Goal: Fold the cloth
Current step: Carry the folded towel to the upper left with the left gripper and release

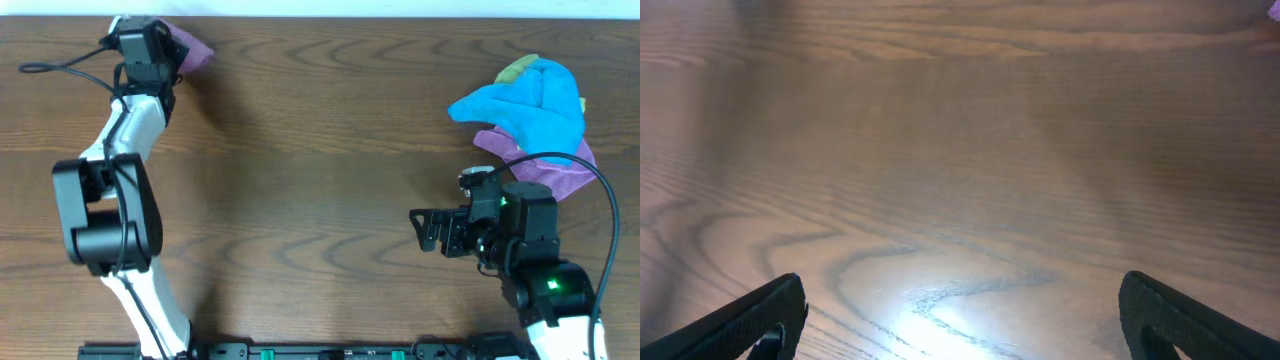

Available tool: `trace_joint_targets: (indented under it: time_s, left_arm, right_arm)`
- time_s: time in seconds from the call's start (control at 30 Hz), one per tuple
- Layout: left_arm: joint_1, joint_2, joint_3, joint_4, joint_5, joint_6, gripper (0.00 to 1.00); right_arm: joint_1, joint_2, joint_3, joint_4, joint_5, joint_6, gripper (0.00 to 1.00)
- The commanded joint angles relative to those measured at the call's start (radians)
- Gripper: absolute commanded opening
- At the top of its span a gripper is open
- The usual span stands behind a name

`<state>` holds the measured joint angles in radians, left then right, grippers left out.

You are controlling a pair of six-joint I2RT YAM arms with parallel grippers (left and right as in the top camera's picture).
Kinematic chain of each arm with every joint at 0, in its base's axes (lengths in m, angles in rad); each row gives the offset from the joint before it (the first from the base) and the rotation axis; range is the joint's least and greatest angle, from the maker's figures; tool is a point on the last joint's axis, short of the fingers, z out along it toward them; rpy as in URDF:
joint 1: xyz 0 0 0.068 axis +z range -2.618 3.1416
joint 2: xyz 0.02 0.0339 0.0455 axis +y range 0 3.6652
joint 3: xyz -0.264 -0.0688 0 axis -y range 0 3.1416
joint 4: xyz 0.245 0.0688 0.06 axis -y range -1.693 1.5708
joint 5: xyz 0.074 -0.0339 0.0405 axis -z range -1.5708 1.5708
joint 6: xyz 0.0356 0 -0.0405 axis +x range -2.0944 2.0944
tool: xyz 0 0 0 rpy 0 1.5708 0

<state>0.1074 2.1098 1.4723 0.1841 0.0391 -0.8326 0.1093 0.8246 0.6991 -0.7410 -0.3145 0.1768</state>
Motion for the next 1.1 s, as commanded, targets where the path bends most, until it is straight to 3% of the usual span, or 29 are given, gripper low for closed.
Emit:
trace_joint_targets:
  time_s: [0.0, 0.33, 0.47, 0.57, 0.67, 0.73, 0.83, 1.07]
  left_arm:
    - [0.015, 0.039, 0.019, 0.026, -0.058, -0.037, 0.06]
    - [0.041, 0.077, 0.019, -0.033, -0.059, -0.035, 0.06]
    - [0.047, 0.077, 0.019, -0.084, -0.064, -0.035, 0.12]
    - [0.050, 0.077, 0.019, -0.136, -0.072, -0.035, 0.25]
    - [0.055, 0.077, 0.019, -0.172, -0.072, -0.024, 0.52]
    - [0.059, 0.077, 0.019, -0.183, -0.072, -0.013, 0.75]
    - [0.069, 0.068, 0.019, -0.194, -0.046, 0.003, 0.95]
    - [0.103, 0.027, 0.019, -0.221, 0.026, 0.008, 0.95]
  right_arm:
    - [-0.007, -0.002, -0.003, -0.001, 0.000, 0.013, 0.99]
    - [-0.007, -0.002, -0.003, 0.000, 0.000, 0.013, 0.99]
    - [-0.007, -0.002, -0.003, 0.000, 0.000, 0.013, 0.99]
    - [-0.007, -0.002, -0.003, 0.000, 0.000, 0.013, 0.99]
    - [-0.007, -0.002, -0.003, 0.000, 0.000, 0.013, 0.99]
    - [-0.007, -0.002, -0.003, 0.000, 0.000, 0.013, 0.99]
    - [-0.007, -0.002, -0.003, 0.000, 0.000, 0.013, 0.99]
    - [-0.007, -0.002, -0.003, 0.000, 0.000, 0.013, 0.99]
